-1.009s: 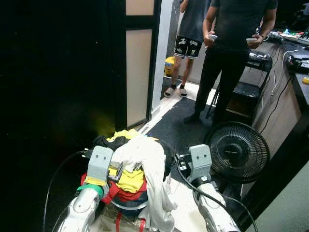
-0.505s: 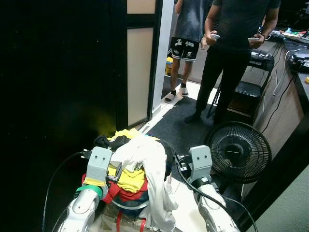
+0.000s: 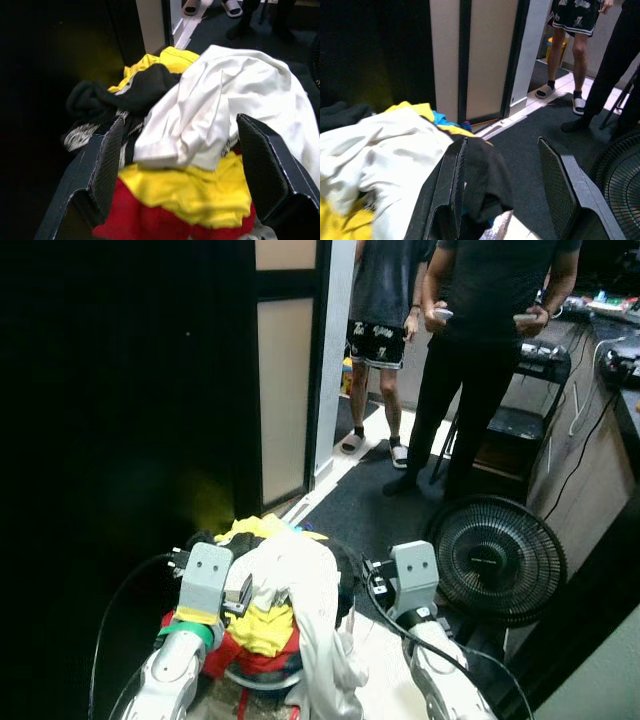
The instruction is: Clothes washing
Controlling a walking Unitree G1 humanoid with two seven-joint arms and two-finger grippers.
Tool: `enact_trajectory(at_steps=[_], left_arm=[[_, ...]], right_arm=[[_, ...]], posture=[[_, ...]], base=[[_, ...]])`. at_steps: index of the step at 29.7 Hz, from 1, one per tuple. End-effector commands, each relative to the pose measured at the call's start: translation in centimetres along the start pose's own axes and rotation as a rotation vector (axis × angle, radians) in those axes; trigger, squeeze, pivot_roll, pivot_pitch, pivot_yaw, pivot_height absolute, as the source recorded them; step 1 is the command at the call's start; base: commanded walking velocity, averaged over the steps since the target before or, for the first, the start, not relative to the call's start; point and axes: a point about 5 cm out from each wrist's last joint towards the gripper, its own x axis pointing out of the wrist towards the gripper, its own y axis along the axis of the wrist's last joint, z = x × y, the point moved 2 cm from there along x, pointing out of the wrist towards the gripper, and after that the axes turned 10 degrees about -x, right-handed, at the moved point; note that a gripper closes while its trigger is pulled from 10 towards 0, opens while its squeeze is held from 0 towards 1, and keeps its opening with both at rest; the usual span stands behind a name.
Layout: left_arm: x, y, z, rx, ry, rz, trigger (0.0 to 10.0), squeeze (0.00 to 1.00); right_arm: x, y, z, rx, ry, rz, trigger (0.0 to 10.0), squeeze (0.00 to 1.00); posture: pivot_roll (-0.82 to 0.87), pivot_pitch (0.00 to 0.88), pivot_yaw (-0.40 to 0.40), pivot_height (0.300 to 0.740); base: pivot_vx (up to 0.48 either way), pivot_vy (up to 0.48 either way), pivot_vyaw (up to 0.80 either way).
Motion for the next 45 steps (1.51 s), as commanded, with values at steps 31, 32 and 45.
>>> enact_trajectory(at_steps=[31, 32, 45], left_arm=[[0.32, -0.61, -0.11, -0.007, 0.006, -0.029, 10.0, 0.00], [0.32, -0.61, -0.11, -0.007, 0.006, -0.029, 10.0, 0.00], [0.32, -0.63, 0.04, -0.002, 0.000, -0.029, 10.0, 0.00]], right_arm=[[-0.13, -0.41, 0.13, 0.001, -0.006, -0.022, 10.0, 0.00], [-0.13, -0.41, 0.13, 0.001, -0.006, -0.022, 10.0, 0.00], [-0.07, -0.37, 0.11, -0.001, -0.004, -0.019, 10.0, 0.00]], posture=[[0.00, 0.019, 0.017, 0.740], [0.00, 0.019, 0.017, 0.740], [0.00, 0.016, 0.017, 0.740]], base=[[0.197, 0.000, 0.00], [0.000, 0.000, 0.00], [0.000, 0.000, 0.00]])
